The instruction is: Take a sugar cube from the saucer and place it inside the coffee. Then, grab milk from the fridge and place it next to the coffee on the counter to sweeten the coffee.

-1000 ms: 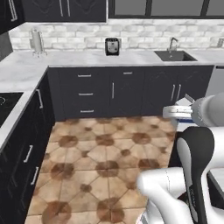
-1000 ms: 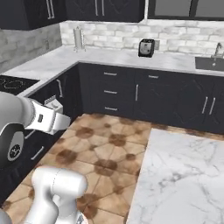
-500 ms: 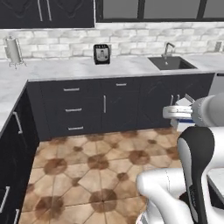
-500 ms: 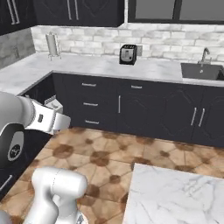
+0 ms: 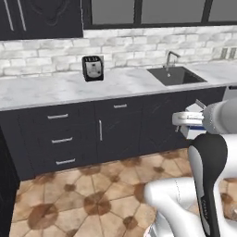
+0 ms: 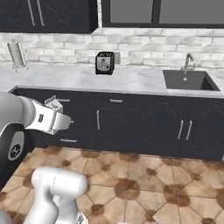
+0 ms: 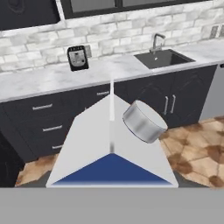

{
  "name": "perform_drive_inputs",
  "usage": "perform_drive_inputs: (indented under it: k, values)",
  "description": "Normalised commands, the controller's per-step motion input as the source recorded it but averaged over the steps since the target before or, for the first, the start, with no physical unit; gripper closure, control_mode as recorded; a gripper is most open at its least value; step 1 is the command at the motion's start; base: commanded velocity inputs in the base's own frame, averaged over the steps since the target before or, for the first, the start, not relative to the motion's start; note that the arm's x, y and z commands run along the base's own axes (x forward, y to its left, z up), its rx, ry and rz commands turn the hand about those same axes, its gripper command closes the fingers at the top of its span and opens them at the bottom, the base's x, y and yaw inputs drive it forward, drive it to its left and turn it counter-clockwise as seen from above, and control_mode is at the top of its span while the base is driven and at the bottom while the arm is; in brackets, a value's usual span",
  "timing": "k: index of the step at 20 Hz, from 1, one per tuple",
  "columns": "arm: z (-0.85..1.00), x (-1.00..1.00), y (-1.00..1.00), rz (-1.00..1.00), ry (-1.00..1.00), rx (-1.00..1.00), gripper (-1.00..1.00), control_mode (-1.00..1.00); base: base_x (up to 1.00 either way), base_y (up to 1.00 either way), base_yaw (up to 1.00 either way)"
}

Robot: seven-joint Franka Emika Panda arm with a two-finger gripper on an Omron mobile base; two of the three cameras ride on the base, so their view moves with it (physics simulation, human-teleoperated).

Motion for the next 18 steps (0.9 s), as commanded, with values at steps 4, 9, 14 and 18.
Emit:
perform_drive_inputs:
  k: [4,9,14,18]
  values:
    - [0.00,0.00,0.00,0.00,0.00,0.00,1.00,1.00,1.00,-0.05,-0.41]
    - [0.00,0.00,0.00,0.00,0.00,0.00,1.00,1.00,0.99,-0.09,-0.50]
    - [0.00,0.00,0.00,0.00,0.00,0.00,1.00,1.00,0.93,-0.22,-0.53]
    - [0.00,0.00,0.00,0.00,0.00,0.00,1.00,1.00,0.98,-0.35,-0.49]
